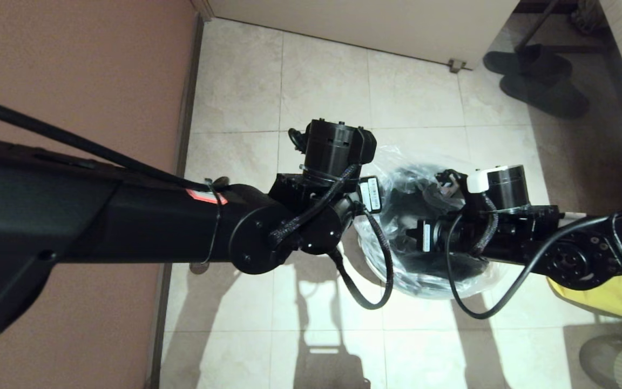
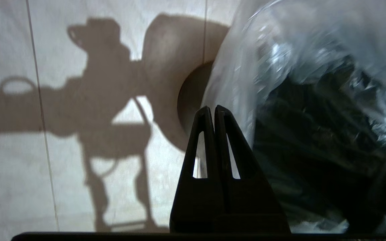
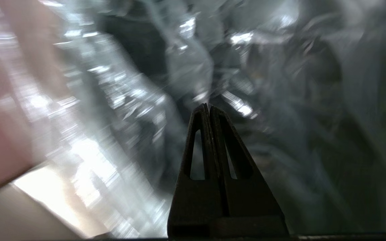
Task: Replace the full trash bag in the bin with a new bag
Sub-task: Put the new garbage bag on the trash can
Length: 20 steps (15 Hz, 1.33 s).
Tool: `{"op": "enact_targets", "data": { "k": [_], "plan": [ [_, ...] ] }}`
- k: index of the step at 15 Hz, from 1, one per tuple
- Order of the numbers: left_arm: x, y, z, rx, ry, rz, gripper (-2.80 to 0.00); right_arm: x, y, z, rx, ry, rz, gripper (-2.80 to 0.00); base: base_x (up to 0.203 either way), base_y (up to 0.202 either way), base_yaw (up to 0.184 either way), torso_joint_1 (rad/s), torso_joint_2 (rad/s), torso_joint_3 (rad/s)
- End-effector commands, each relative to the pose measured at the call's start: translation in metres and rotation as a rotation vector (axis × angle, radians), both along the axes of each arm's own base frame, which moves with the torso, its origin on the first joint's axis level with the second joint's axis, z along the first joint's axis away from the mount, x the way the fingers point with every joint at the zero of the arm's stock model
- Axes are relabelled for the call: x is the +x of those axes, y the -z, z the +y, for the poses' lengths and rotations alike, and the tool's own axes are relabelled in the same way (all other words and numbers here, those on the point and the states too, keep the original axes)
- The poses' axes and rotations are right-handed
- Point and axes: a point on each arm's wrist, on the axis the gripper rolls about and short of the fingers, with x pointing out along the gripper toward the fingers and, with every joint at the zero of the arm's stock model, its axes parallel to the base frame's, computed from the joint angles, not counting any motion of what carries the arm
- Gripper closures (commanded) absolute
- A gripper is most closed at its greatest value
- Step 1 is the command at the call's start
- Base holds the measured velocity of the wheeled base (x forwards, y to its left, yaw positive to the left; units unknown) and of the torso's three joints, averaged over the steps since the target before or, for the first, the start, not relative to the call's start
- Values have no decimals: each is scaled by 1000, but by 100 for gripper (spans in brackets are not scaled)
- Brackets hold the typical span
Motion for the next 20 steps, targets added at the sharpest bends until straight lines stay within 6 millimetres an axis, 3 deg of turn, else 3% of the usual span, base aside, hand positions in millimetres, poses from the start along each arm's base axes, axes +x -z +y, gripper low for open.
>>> {"op": "enact_targets", "data": {
  "k": [1, 8, 15, 20],
  "plan": [
    [-6, -6, 13, -27, -9, 37, 0, 23, 25, 10, -74, -6, 11, 0, 0, 0, 0, 0, 0, 0],
    [-42, 1, 60, -20, -4, 148, 0, 65, 67, 34, -292, -95, -61, 0, 0, 0, 0, 0, 0, 0],
    [-65, -28, 99, -99, -34, 97, 0, 82, 116, 41, -394, -123, -25, 0, 0, 0, 0, 0, 0, 0],
    [-74, -30, 109, -106, -35, 89, 0, 89, 117, 44, -387, -120, -37, 0, 0, 0, 0, 0, 0, 0]
  ]
}}
